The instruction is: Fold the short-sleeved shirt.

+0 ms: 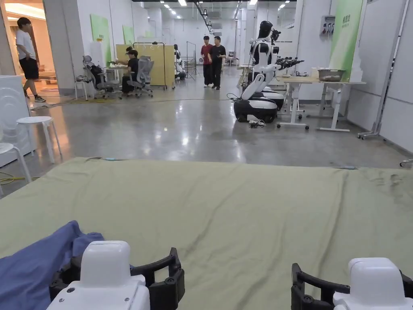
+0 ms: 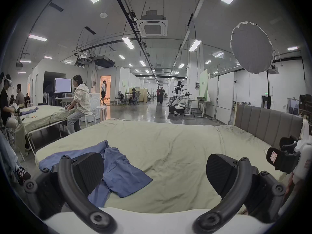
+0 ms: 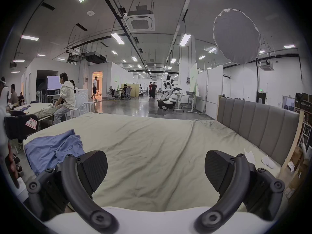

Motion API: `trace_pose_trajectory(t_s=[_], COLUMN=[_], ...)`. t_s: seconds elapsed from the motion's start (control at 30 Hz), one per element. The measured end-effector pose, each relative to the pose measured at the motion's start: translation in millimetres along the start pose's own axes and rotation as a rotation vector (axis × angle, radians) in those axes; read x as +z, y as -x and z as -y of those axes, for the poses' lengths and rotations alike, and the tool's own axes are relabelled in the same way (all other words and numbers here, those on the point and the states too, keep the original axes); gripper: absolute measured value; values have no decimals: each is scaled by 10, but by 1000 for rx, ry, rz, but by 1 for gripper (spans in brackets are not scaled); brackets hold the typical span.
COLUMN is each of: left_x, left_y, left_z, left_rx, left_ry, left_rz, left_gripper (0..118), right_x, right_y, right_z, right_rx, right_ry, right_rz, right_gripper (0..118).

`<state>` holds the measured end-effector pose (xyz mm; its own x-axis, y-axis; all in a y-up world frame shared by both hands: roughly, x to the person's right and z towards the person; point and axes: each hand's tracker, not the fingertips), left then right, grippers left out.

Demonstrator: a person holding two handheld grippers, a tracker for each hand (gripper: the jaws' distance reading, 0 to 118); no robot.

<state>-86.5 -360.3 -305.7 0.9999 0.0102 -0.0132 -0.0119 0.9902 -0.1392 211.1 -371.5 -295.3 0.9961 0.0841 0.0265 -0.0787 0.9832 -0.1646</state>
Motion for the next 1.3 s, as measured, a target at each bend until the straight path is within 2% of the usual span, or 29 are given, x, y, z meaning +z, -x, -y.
trace_pose_trajectory(t_s=[0.07,0.13,0.17,0.23,0.3,0.33,0.37,0.4,0.43,0.5,0.53,0.6,0.63,0.67,0.73,0.77,0.8,0.83,0.9,0.97,1.03,1.17,1.3], left_x=[8,29,33,25,-9,14,-5,-26,-17,-41,-28,50,72,92,-54,-66,-72,-73,-78,-111,-102,-76,-65], left_y=[-45,-120,-181,-324,-448,-510,-536,-552,-570,-536,-525,-442,-336,-153,301,473,576,621,591,560,439,384,292], left_z=[-31,-18,30,213,561,662,816,927,977,964,865,437,230,67,134,138,162,200,239,275,292,283,235], left_rx=[-113,-310,-458,-836,-1282,-1456,-1608,-1670,-1658,-1458,-1283,-900,-655,-388,65,231,301,335,247,123,78,123,109], left_ry=[-14,-61,-84,-129,-183,-200,-216,-239,-232,-178,-161,-60,-12,12,31,22,6,-5,-2,16,41,39,30], left_rz=[-19,-37,-50,-117,-191,-213,-230,-246,-212,-144,-161,-112,-85,-57,-9,44,71,79,41,-19,-32,10,18], left_gripper=[118,118,118,118,118,118,118,118,118,118,118,118,118,118,118,118,118,118,118,118,118,118,118], right_x=[2,36,54,77,43,9,-28,-50,-70,-80,-87,-91,-86,-60,-3,12,22,32,7,-29,-38,-37,-55], right_y=[30,138,225,414,565,602,629,642,656,698,672,531,440,311,-40,-215,-335,-399,-427,-287,-226,-196,-171], right_z=[-46,-44,0,229,580,746,924,1055,1121,1041,914,609,437,261,39,19,23,29,48,90,147,169,163], right_rx=[118,355,527,950,1418,1593,1728,1784,1703,1448,1289,979,790,557,88,-125,-256,-351,-310,-139,-69,-203,-207], right_ry=[-30,-91,-125,-190,-158,-111,-73,-53,-33,23,27,0,-28,-60,-79,-94,-111,-120,-75,-29,-7,28,28], right_rz=[-7,13,26,24,58,64,63,45,2,-106,-136,-94,-48,-23,-90,-150,-183,-198,-159,-55,-33,-99,-85], right_gripper=[118,118,118,118,118,118,118,117,117,117,117,117,117,117,118,118,118,118,118,118,118,118,118])
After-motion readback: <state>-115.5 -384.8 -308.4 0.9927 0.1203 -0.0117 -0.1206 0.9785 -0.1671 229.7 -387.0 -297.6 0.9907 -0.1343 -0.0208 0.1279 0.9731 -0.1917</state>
